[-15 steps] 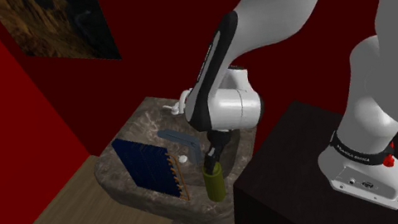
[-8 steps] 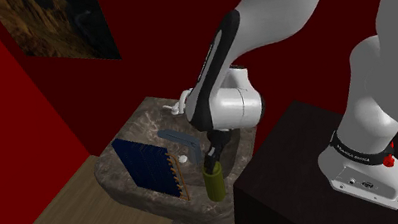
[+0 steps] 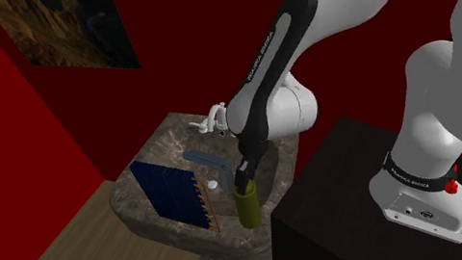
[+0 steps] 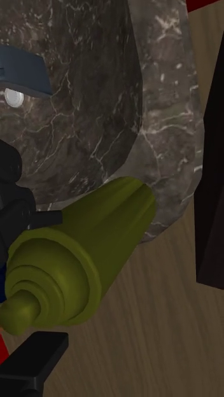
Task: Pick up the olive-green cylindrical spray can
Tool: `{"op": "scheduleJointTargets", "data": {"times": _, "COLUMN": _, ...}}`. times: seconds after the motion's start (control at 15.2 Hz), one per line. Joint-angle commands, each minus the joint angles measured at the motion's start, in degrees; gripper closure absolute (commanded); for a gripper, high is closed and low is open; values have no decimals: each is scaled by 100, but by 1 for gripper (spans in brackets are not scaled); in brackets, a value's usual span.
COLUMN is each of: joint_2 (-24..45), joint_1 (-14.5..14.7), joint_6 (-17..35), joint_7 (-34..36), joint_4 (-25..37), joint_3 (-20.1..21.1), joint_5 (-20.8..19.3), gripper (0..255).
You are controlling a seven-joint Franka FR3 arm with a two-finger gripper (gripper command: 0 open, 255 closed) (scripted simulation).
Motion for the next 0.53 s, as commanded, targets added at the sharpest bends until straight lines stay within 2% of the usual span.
{"op": "scheduleJointTargets", "data": {"times": 0.0, "joint_2": -247, "joint_1": -15, "joint_6": -102, "joint_7": 392, "joint_4": -109, "joint_3": -41, "joint_5": -427, "gripper": 255}}
{"op": "scheduleJointTargets", "data": {"times": 0.33, "joint_2": -812, "joint_1": -165, "joint_6": -428, "joint_7": 1244, "joint_4": -273, "joint_3": -47, "joint_5": -1367, "gripper": 255}}
{"op": "scheduleJointTargets", "data": {"times": 0.46, "joint_2": -828, "joint_1": -180, "joint_6": -440, "joint_7": 1265, "joint_4": -276, "joint_3": -36, "joint_5": -1390, "gripper": 255}}
